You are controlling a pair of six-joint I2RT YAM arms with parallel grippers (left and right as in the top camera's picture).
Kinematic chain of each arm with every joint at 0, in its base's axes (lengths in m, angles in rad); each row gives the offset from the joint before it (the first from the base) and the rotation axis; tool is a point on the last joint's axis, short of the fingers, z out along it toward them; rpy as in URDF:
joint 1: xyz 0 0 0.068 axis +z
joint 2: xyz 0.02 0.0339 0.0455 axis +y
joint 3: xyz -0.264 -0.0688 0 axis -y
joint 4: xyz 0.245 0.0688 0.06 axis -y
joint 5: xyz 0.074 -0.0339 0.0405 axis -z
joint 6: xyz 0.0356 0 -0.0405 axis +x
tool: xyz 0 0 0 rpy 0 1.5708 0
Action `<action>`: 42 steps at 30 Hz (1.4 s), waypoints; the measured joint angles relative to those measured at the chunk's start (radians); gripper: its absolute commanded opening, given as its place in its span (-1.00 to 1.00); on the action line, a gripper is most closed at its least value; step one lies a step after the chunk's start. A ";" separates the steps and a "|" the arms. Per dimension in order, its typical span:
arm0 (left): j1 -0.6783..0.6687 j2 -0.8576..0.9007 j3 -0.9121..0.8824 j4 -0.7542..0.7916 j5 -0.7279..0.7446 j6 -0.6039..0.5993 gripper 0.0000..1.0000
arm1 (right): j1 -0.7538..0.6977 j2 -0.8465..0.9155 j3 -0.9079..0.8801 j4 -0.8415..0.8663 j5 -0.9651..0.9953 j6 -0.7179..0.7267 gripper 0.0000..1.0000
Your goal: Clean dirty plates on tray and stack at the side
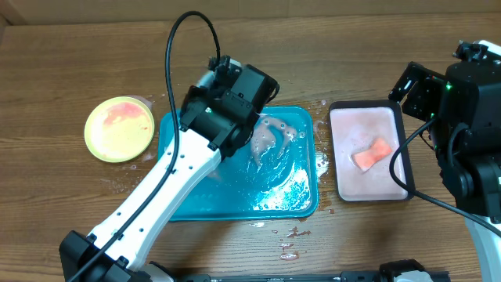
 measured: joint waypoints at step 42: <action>-0.129 0.000 0.000 0.008 -0.579 0.031 -0.91 | 0.000 0.000 0.000 0.000 0.000 0.000 1.00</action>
